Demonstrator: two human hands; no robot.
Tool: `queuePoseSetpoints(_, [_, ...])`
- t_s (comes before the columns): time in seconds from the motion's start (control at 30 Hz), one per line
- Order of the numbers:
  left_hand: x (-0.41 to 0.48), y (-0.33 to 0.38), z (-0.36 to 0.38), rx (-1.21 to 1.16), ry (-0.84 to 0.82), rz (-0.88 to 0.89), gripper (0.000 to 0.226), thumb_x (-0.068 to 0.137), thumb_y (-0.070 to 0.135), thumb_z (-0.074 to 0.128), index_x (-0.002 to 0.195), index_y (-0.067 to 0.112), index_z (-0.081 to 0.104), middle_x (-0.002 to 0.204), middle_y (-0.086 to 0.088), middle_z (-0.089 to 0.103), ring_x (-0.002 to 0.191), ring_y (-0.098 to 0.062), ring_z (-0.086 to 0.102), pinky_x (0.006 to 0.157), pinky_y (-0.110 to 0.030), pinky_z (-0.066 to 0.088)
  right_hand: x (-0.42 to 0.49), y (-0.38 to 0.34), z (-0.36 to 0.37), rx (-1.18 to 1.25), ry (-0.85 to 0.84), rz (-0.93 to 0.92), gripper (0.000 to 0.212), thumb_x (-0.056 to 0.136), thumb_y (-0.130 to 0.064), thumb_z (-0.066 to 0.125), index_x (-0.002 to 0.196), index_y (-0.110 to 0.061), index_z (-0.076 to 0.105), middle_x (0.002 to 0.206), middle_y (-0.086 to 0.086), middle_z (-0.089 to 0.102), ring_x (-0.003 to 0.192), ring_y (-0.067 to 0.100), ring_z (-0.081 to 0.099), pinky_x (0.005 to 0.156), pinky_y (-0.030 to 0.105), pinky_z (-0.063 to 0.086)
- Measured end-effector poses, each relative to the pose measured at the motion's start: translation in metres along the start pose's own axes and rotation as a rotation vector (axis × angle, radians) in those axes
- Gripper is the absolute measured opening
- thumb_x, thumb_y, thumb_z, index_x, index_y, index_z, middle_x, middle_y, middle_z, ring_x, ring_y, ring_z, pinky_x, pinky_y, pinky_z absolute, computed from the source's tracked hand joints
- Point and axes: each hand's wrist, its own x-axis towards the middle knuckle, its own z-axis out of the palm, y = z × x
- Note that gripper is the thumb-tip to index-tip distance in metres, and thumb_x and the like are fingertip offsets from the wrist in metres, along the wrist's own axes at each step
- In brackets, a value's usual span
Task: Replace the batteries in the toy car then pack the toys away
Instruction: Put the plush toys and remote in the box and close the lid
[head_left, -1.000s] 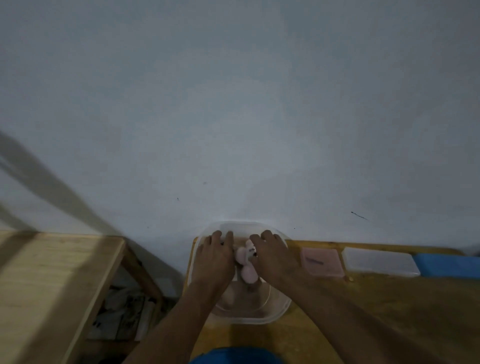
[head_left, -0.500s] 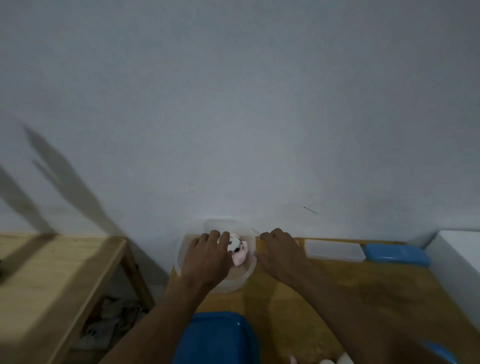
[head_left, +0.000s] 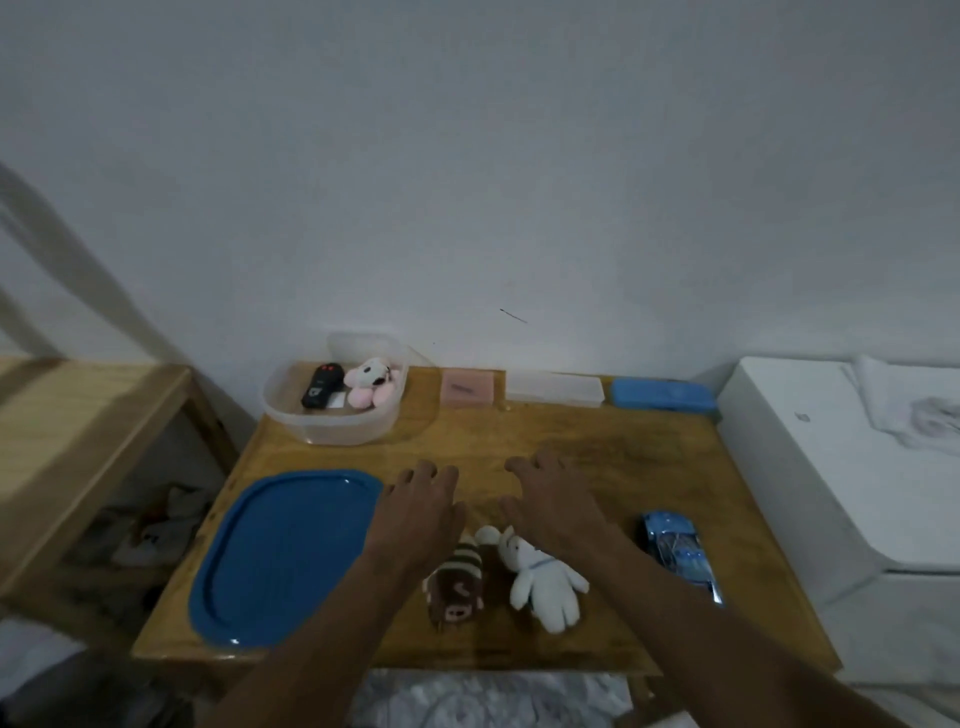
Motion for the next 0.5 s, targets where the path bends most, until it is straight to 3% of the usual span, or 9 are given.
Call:
queuePoseSetpoints(0.1, [-0.018, 0.017, 0.017, -0.010, -0.049, 0.001, 0.043, 0.096, 0.040, 0.042, 0.136, 0.022, 0.040, 0.136, -0.006, 0.045, 0.121, -0.026, 0.046, 0.090, -0.038, 0.049, -0.023, 0.013, 0.011, 0.070, -0.090, 0.031, 0.050, 0.096, -0.041, 0.045, 0.142, -0.022, 0.035, 0.140, 0.012, 0.039, 0.127, 0.031, 0.037, 0.102, 0.041, 0.036])
queuePoseSetpoints(0.3, [-0.032, 0.024, 0.043, -0.138, -0.209, -0.078, 0.055, 0.094, 0.036, 0.050, 0.145, 0.031, 0.029, 0.153, -0.007, 0.025, 0.138, -0.031, 0.028, 0.106, -0.043, 0.041, -0.046, 0.024, 0.038, 0.148, -0.206, 0.130, 0.061, 0.090, -0.046, 0.053, 0.145, -0.034, 0.027, 0.149, 0.015, 0.027, 0.132, 0.036, 0.031, 0.103, 0.044, 0.037])
queuePoseSetpoints(0.5, [-0.032, 0.021, 0.066, -0.169, -0.213, -0.154, 0.057, 0.093, 0.039, 0.048, 0.146, 0.032, 0.028, 0.150, -0.009, 0.028, 0.133, -0.029, 0.034, 0.111, -0.041, 0.031, -0.047, 0.024, 0.055, 0.222, -0.233, 0.209, 0.070, 0.086, -0.043, 0.060, 0.146, -0.041, 0.022, 0.149, 0.015, 0.017, 0.129, 0.034, 0.038, 0.103, 0.041, 0.037])
